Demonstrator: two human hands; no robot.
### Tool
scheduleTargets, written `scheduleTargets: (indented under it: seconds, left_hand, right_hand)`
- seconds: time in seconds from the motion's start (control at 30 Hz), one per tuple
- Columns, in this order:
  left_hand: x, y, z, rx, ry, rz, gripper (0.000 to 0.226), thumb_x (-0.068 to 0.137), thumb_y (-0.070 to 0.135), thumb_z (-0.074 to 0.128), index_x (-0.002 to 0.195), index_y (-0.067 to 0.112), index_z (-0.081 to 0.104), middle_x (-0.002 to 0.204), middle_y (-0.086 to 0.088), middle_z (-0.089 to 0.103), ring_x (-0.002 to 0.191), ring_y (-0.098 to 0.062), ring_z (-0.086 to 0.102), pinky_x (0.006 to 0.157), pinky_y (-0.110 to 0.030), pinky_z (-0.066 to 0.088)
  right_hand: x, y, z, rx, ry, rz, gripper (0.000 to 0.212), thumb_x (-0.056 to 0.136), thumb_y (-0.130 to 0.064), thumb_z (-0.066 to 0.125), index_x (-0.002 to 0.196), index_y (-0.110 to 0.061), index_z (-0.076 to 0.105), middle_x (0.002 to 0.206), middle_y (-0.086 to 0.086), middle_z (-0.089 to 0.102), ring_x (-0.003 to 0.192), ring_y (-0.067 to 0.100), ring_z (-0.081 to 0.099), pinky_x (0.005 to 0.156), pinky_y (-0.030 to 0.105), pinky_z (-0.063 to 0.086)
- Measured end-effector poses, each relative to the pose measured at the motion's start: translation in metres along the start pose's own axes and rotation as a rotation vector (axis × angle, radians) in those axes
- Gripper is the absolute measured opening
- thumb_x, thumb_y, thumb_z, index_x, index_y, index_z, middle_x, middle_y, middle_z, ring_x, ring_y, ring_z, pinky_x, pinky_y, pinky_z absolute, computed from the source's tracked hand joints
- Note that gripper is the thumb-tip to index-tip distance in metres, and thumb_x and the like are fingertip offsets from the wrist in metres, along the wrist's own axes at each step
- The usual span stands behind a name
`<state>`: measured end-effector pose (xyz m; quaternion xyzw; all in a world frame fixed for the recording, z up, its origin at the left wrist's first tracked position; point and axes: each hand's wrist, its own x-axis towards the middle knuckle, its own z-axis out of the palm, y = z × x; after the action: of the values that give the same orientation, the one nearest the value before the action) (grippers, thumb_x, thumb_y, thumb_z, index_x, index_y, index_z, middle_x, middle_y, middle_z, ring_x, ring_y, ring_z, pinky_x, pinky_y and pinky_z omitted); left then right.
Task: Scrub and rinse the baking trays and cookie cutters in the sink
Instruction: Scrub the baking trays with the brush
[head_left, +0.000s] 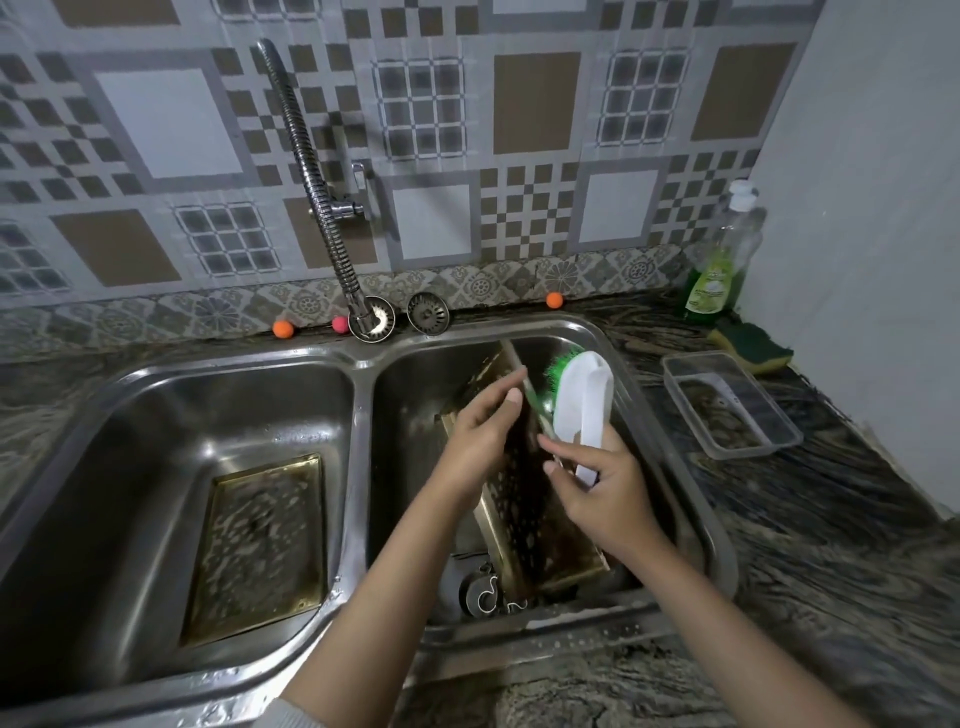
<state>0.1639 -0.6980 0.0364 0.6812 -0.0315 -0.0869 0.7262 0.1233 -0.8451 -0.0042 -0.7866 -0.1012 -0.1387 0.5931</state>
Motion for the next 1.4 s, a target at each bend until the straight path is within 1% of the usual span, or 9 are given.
scheduleTargets:
  seconds: [0.3, 0.4, 0.57, 0.77, 0.97, 1.07, 1.17, 1.27, 1.4]
  left_hand:
    - [0.010, 0.003, 0.005, -0.074, 0.198, -0.170, 0.032, 0.096, 0.038, 0.047, 0.123, 0.027, 0.058, 0.147, -0.010, 0.040, 0.134, -0.025, 0.041, 0.110, -0.048, 0.035]
    - [0.006, 0.003, 0.001, -0.145, 0.327, -0.063, 0.038, 0.096, 0.018, 0.052, 0.133, 0.013, 0.052, 0.144, -0.004, 0.045, 0.129, -0.010, 0.042, 0.110, -0.028, 0.032]
    - [0.000, -0.010, -0.020, -0.065, 0.364, 0.151, 0.044, 0.091, -0.007, 0.050, 0.132, 0.009, 0.052, 0.119, 0.016, 0.059, 0.093, 0.021, 0.054, 0.086, -0.004, 0.041]
    - [-0.005, -0.015, -0.027, -0.092, 0.293, 0.204, 0.049, 0.091, -0.009, 0.049, 0.130, 0.019, 0.046, 0.128, 0.012, 0.051, 0.110, 0.016, 0.051, 0.097, -0.010, 0.040]
    - [-0.003, -0.016, -0.034, -0.218, 0.353, 0.177, 0.047, 0.091, -0.011, 0.046, 0.131, 0.013, 0.049, 0.133, 0.002, 0.052, 0.122, -0.002, 0.049, 0.110, -0.028, 0.034]
    - [-0.009, -0.013, -0.036, -0.232, 0.346, 0.176, 0.047, 0.090, -0.011, 0.045, 0.132, 0.010, 0.048, 0.128, 0.005, 0.053, 0.112, 0.009, 0.052, 0.101, -0.015, 0.039]
    - [-0.008, -0.013, -0.025, -0.198, 0.305, 0.181, 0.048, 0.089, -0.011, 0.048, 0.129, 0.015, 0.049, 0.125, 0.006, 0.055, 0.106, 0.012, 0.055, 0.092, -0.008, 0.043]
    - [0.000, -0.012, -0.026, -0.308, 0.355, 0.146, 0.043, 0.090, -0.010, 0.046, 0.122, 0.017, 0.059, 0.134, -0.009, 0.055, 0.117, -0.014, 0.055, 0.107, -0.034, 0.040]
    - [-0.001, -0.001, -0.052, -0.441, 0.468, 0.160, 0.047, 0.092, -0.011, 0.040, 0.135, 0.006, 0.048, 0.140, -0.010, 0.049, 0.121, -0.015, 0.054, 0.104, -0.029, 0.040]
  right_hand:
    - [-0.003, 0.003, 0.012, -0.135, -0.057, -0.092, 0.034, 0.074, -0.014, 0.075, 0.105, -0.028, 0.071, 0.106, 0.002, 0.052, 0.093, 0.007, 0.059, 0.076, 0.014, 0.049]
    - [0.001, -0.005, 0.008, -0.087, -0.067, -0.070, 0.054, 0.077, -0.020, 0.076, 0.125, -0.035, 0.056, 0.095, -0.011, 0.050, 0.079, 0.005, 0.057, 0.081, 0.009, 0.043]
    - [0.027, -0.003, -0.003, -0.059, 0.029, 0.029, 0.067, 0.085, -0.020, 0.068, 0.142, -0.033, 0.035, 0.126, -0.021, 0.053, 0.100, -0.014, 0.054, 0.087, 0.005, 0.040]
    - [0.060, -0.002, -0.004, -0.224, 0.242, 0.084, 0.056, 0.086, -0.029, 0.067, 0.137, -0.026, 0.047, 0.113, -0.004, 0.066, 0.098, 0.004, 0.059, 0.080, 0.018, 0.046]
    - [0.027, -0.011, 0.023, -0.191, -0.020, -0.086, 0.059, 0.083, -0.035, 0.070, 0.135, -0.039, 0.044, 0.114, -0.005, 0.067, 0.097, -0.001, 0.063, 0.076, 0.011, 0.046]
    - [0.057, 0.006, -0.009, -0.278, 0.137, 0.021, 0.058, 0.083, -0.028, 0.070, 0.136, -0.026, 0.046, 0.103, 0.005, 0.071, 0.082, 0.008, 0.063, 0.063, 0.006, 0.041]
    - [0.071, -0.004, -0.003, -0.211, 0.252, 0.088, 0.056, 0.084, -0.027, 0.070, 0.135, -0.020, 0.049, 0.113, 0.000, 0.066, 0.099, 0.007, 0.061, 0.074, 0.007, 0.038]
    - [0.032, -0.019, 0.035, -0.168, 0.055, -0.079, 0.058, 0.083, -0.034, 0.069, 0.136, -0.030, 0.046, 0.118, -0.010, 0.062, 0.099, -0.001, 0.061, 0.080, 0.011, 0.046]
    - [0.014, 0.011, 0.011, -0.185, -0.007, -0.011, 0.059, 0.082, -0.039, 0.068, 0.134, -0.043, 0.041, 0.109, 0.002, 0.069, 0.092, 0.010, 0.067, 0.083, 0.033, 0.057]
